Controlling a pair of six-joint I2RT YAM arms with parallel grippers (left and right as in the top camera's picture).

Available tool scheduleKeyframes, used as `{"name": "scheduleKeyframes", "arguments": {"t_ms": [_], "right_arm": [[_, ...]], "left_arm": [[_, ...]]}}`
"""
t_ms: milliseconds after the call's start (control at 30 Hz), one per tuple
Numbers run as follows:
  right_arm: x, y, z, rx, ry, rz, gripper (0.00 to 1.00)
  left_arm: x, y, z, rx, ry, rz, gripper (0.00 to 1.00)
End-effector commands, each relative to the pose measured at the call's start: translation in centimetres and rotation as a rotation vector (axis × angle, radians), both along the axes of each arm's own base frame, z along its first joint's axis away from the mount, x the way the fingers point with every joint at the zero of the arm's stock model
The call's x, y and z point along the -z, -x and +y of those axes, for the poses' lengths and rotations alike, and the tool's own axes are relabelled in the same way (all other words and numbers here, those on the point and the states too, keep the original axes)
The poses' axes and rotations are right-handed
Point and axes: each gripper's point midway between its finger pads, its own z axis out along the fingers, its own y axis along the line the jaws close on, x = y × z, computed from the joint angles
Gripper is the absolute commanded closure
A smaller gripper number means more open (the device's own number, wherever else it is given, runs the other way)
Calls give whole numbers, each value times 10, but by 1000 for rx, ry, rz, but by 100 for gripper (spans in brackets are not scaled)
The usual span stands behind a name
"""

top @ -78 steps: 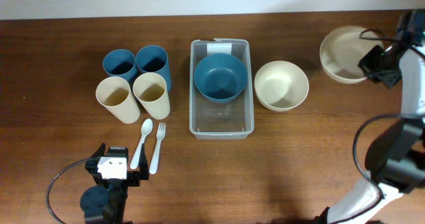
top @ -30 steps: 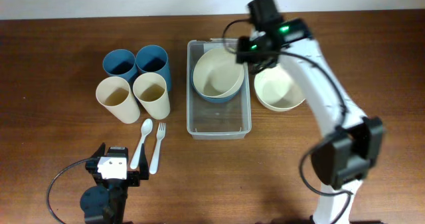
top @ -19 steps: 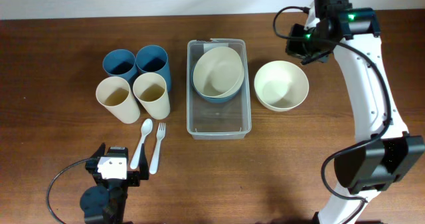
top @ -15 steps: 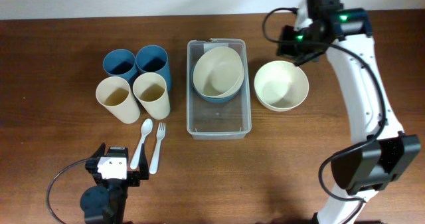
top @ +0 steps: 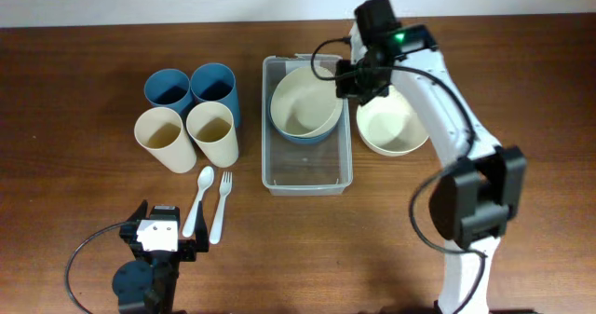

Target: Pack container

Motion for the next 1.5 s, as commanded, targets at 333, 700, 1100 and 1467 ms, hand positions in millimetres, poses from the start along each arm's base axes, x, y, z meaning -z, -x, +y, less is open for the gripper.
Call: {"name": "scheduleKeyframes", "arguments": {"t_ms": [333, 700, 1100, 1467], "right_arm": [[-7, -1, 2, -15, -8, -26, 96], [-44, 4, 7, -27, -32, -98, 96], [-34, 12, 18, -52, 77, -101, 96], [-28, 13, 9, -33, 129, -91, 96]], "left_arm": [[1, 0, -3, 17, -10, -4, 1], [1, 0, -3, 17, -10, -5, 0], [1, 0, -3, 17, -10, -5, 1], [1, 0, -3, 17, -10, -5, 0]]}}
